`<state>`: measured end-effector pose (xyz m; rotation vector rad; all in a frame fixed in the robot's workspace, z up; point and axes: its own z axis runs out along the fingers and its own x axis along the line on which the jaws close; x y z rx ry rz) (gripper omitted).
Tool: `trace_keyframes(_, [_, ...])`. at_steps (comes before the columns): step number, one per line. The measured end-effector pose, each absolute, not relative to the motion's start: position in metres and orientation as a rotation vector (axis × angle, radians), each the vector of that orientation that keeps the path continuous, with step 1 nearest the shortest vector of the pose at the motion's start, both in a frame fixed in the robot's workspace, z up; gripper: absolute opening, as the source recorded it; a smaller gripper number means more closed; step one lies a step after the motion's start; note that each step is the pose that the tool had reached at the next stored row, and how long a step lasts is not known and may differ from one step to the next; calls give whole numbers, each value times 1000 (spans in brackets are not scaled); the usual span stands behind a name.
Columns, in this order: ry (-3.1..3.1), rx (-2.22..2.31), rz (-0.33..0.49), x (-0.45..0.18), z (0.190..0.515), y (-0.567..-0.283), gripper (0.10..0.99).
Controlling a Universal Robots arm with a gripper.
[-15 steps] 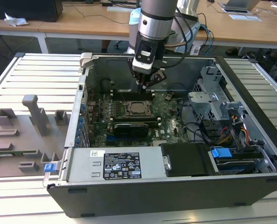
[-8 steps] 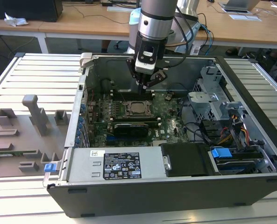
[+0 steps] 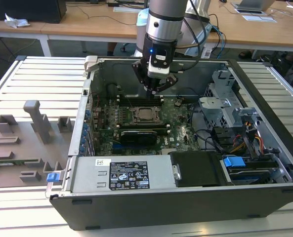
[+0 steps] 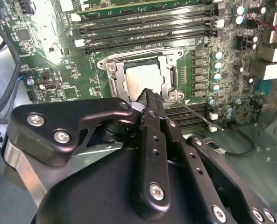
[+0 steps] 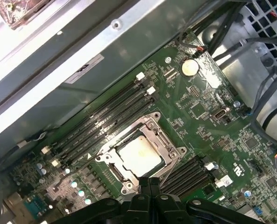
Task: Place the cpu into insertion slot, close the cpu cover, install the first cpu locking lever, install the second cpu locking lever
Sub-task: 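Install the first cpu locking lever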
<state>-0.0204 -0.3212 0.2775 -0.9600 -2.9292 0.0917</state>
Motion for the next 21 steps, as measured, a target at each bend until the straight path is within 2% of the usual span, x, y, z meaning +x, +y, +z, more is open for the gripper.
trace_keyframes(21, [-3036,-579,103,-20,277,-321,106])
